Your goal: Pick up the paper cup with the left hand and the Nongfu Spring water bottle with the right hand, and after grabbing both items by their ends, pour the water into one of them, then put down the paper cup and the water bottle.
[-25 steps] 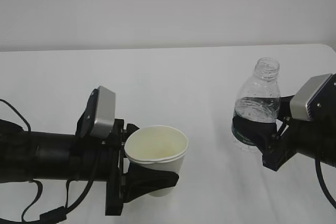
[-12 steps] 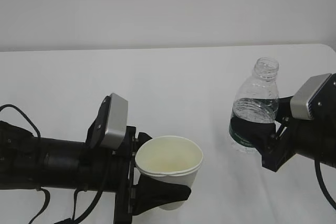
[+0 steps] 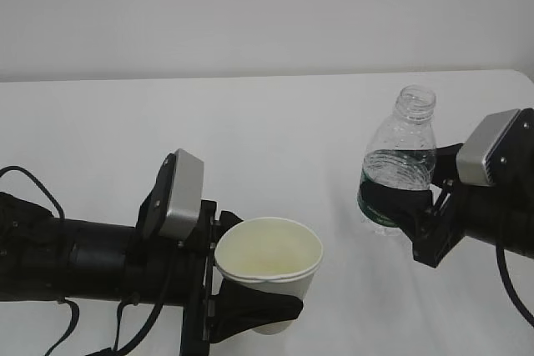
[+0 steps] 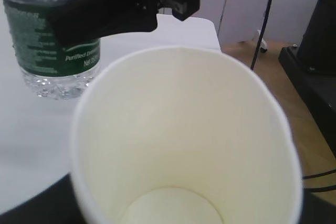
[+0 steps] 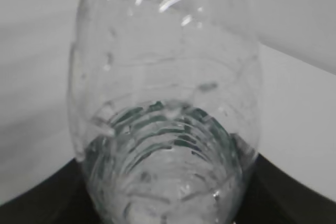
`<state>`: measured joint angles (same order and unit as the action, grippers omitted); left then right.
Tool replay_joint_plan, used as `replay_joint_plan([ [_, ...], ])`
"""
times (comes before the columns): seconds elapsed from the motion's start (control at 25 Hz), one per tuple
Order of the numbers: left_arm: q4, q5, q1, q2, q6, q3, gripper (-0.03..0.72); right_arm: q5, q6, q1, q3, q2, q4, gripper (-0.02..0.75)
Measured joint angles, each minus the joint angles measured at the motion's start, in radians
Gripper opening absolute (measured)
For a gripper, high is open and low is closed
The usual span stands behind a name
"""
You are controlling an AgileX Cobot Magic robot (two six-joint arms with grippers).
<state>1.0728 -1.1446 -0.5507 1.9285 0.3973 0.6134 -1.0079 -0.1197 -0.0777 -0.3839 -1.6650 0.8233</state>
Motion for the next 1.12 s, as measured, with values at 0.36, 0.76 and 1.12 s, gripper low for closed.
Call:
replay_joint_plan([
  [0.36,0.000,0.000,-0.012,0.000,-0.005,0.027,0.438,0.060,-0.013,0.000,-0.067,0.000,0.059,0.474],
  [0.76,-0.025,0.000,-0.079,0.000,-0.010,0.098,0.437,0.117,-0.017,0.000,-0.125,0.000,0.123,0.474],
  [1.12,-0.028,0.000,-0.090,0.000,-0.010,0.098,0.435,0.124,-0.017,0.000,-0.175,0.000,0.173,0.474],
])
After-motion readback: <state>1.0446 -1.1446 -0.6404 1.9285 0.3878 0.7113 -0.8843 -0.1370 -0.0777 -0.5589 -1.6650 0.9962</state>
